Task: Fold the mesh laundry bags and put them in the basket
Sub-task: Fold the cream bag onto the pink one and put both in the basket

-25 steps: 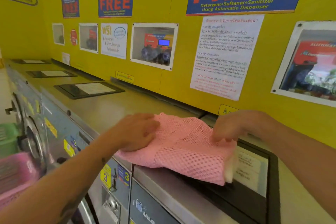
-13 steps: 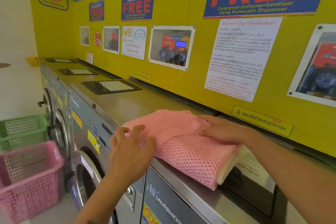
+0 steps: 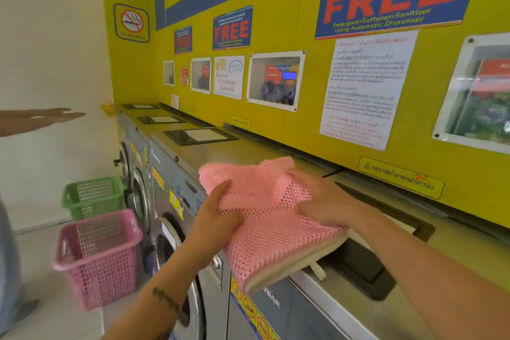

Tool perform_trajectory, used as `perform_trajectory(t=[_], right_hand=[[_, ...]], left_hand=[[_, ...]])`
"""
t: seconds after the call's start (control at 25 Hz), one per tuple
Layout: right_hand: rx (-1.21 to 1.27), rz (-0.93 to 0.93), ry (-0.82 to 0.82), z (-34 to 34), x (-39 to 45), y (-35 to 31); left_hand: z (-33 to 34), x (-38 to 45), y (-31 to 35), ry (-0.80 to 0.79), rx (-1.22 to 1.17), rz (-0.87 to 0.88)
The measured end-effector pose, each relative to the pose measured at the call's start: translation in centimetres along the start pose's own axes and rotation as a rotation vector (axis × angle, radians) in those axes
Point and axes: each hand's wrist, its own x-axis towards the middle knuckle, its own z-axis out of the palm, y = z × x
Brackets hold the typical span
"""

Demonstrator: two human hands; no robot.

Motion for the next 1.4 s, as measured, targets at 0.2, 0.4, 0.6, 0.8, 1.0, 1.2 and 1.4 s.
perform_trajectory(t=[0.2, 0.4, 0.6, 0.8, 1.0, 1.2, 1.4], right_hand=[[0.180, -0.097, 0.080, -1.1, -2.4, -0.9], [0.326, -0.169, -0.056, -0.5, -5.1, -2.8], [0.406, -0.121, -0.015, 1.3, -5.1, -6.6], [0.413, -0.134, 0.008, 8.5, -4.3, -13.2], [0.374, -0.189, 0.096, 26.2, -4.7, -19.2], [0.521, -0.008, -0.074, 44.6, -6.2, -23.9], [0.512, 0.147, -0.263, 56.3, -6.8, -25.5]], left_hand=[[1.0, -2.5, 2.3, 0.069, 0.017, 0.141], [-1.4, -5.4, 1.6, 0.159, -0.156, 0.110], [-5.2, -7.5, 0.9, 0.212, -0.242, 0.081], [-13.4, -8.9, -2.6, 0.258, -0.111, 0.095], [-26.2, -12.0, -13.7, 0.235, 0.085, 0.155], [-36.7, -16.0, -26.8, 0.164, 0.358, -0.075], [-41.7, -18.0, -35.6, 0.087, 0.432, -0.293]])
